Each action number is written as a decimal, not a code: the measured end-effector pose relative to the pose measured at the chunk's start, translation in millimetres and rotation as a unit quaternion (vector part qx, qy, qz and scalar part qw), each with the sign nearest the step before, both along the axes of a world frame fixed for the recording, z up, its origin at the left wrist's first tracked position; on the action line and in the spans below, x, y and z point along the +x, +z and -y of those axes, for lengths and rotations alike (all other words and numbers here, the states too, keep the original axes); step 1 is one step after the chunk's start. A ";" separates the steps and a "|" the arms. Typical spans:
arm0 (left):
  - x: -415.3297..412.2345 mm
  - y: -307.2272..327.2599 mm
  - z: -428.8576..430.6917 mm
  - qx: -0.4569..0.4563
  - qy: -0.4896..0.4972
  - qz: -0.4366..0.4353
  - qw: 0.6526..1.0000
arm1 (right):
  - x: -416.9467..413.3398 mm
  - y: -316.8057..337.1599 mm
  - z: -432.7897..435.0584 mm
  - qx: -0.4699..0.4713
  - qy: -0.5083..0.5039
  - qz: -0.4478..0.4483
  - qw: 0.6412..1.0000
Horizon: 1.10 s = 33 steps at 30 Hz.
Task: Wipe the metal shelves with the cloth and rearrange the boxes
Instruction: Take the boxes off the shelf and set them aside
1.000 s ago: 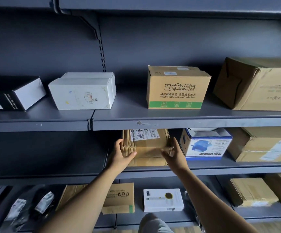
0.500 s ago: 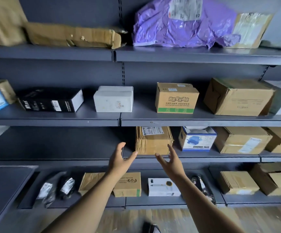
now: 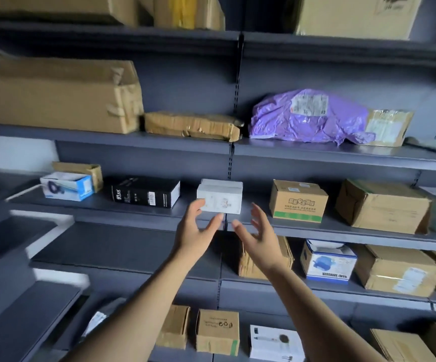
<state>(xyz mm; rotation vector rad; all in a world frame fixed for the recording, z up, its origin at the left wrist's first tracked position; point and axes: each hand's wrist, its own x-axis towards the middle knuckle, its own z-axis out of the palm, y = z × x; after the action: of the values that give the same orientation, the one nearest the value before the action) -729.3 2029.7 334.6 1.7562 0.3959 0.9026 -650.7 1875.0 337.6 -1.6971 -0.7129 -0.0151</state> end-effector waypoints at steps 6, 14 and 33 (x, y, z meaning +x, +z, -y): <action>22.5 82.3 -37.4 0.045 0.019 0.074 0.996 | 26.0 98.0 -33.3 0.076 0.022 0.055 0.995; 67.6 145.4 -110.5 0.096 0.056 0.125 0.986 | 90.6 165.7 -96.2 0.121 0.036 0.114 0.985; 175.5 206.2 -243.7 0.111 0.100 0.154 0.977 | 207.4 209.4 -267.1 0.140 0.110 0.111 0.978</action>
<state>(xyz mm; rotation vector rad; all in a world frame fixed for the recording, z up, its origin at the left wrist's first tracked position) -553.7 2273.4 540.7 1.7587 0.2789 1.3858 -443.3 2142.1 547.1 -1.3527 -1.0134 -0.1451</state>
